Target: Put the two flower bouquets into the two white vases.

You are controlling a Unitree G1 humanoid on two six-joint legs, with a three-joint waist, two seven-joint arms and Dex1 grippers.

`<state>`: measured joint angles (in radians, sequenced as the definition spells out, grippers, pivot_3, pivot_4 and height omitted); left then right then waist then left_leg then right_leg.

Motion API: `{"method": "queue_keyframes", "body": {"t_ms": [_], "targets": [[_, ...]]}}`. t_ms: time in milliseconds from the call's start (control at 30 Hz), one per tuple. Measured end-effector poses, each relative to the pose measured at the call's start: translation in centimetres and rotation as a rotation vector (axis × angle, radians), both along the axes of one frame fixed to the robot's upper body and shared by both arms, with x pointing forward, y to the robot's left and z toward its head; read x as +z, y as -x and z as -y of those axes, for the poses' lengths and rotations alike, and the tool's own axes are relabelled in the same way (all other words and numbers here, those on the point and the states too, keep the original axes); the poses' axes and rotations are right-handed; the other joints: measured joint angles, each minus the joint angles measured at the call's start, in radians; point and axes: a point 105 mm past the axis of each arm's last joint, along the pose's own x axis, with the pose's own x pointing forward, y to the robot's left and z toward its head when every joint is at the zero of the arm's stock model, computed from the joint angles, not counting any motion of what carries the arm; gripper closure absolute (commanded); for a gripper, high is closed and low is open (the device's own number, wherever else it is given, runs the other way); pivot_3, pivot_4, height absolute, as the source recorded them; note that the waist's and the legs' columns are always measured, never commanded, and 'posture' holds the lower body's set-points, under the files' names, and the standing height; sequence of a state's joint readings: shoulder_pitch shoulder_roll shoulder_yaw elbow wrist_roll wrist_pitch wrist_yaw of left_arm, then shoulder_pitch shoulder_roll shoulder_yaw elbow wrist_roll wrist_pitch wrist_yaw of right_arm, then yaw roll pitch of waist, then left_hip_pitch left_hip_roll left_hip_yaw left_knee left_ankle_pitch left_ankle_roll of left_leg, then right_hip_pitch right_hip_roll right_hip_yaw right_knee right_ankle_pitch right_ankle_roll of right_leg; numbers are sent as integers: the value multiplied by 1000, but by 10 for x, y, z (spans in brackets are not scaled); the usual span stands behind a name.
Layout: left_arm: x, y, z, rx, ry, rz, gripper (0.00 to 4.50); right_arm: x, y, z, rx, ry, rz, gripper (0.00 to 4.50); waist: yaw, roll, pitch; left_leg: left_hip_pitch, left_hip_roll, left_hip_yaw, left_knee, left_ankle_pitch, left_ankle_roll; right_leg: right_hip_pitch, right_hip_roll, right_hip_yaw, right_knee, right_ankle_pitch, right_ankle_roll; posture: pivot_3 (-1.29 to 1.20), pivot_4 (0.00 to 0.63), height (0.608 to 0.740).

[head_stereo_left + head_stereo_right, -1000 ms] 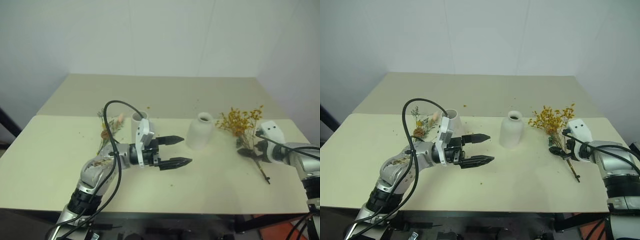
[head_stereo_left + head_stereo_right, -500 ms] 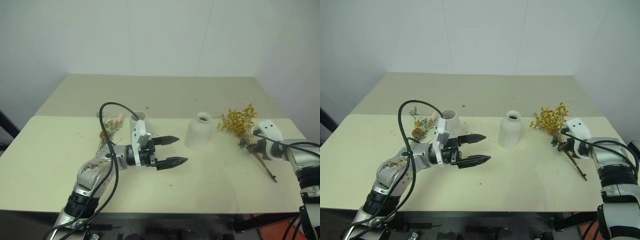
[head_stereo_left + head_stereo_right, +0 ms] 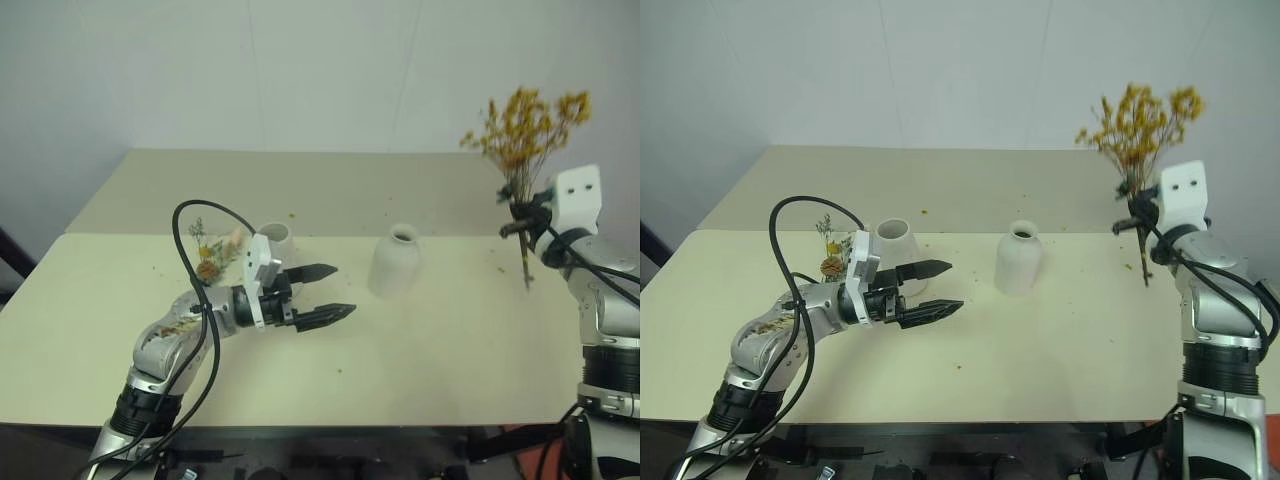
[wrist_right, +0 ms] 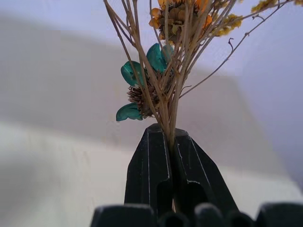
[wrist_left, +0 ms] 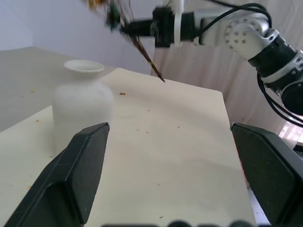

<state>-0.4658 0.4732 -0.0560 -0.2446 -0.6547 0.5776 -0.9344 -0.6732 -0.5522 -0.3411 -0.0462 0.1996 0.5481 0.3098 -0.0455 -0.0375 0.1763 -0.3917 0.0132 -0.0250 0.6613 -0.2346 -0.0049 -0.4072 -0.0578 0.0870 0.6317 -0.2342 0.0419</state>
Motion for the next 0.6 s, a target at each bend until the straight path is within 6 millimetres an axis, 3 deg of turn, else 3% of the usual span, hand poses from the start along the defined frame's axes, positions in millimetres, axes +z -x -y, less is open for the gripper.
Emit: {"method": "queue_keyframes", "body": {"t_ms": [133,300,433,600], "targets": [[-1,1,-3,-6,-20,0,0,37,10,-23,18,-59,266,4473,1,0,0,0,0,0,0,0,0,0,0,0,0,0,0,0,150,740],[-1,0,-4,-2,-24,-1,0,68,28,-30,86,-251,504,4473,4,0,0,-1,0,-1,0,0,0,0,-1,-1,0,0,-1,0,150,740],[3,-2,-6,12,8,1,0,61,31,-38,176,-384,538,4473,2,1,0,0,1,-1,0,0,0,0,-1,-1,1,1,-1,0,150,740],[5,-1,-1,14,35,0,0,47,30,-61,269,-414,505,4473,0,1,0,0,1,-1,0,0,0,-1,0,-1,2,1,-2,0,150,740]]}}
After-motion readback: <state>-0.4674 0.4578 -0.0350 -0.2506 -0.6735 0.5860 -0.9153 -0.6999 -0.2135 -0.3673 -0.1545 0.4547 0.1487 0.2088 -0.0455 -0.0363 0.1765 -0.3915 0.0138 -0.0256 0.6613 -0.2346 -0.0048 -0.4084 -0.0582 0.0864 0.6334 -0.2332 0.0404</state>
